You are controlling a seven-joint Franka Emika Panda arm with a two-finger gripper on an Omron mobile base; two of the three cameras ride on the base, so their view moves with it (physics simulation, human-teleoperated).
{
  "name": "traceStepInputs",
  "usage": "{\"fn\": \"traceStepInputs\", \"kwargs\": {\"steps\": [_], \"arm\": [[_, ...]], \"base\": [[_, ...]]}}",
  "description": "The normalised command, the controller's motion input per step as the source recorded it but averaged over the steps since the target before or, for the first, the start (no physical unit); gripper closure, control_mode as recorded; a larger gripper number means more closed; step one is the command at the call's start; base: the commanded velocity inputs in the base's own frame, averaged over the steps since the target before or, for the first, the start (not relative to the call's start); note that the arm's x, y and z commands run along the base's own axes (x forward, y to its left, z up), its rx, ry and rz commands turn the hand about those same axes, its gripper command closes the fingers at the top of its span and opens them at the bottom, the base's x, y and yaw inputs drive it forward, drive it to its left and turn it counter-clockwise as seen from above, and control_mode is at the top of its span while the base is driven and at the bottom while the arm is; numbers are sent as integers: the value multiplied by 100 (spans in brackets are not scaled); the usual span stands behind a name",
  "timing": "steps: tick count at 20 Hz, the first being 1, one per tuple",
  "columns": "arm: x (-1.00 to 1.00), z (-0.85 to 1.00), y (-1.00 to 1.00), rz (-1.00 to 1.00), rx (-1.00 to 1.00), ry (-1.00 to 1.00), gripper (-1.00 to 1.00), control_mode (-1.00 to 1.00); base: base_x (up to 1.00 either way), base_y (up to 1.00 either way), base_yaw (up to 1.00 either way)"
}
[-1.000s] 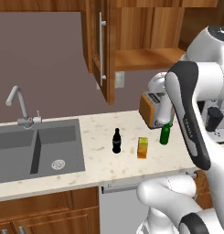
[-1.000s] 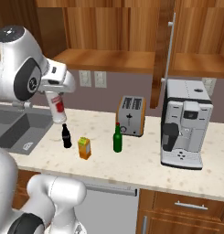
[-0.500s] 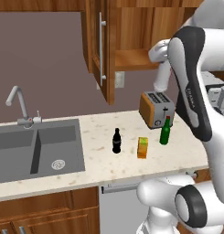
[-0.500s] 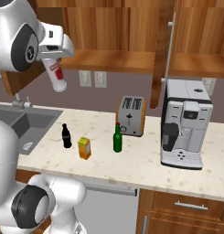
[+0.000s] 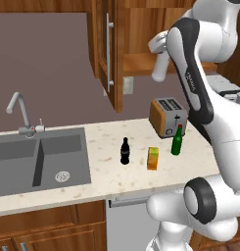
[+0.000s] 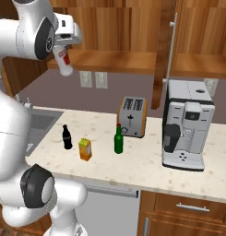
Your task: Sort all alcoholic drinks to one cabinet, and non-alcoholic drinks to the other.
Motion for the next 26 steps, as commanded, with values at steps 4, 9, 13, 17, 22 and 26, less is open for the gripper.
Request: {"fn": "traceStepInputs", "kwargs": {"steps": [4,9,13,17,22,26], "arm": [[77,0,12,11,0,-5,100,-100],[46,0,14,7,0,-9,100,-100],[39,0,21,0,0,-1,100,-100],[42,-5,19,0,0,0,100,-100],[39,-1,5,0,0,0,100,-100],[32,-4,0,0,0,0,100,-100]], "base": [[0,0,0],[0,0,0],[0,0,0],[0,0,0],[0,0,0],[0,0,0]]}}
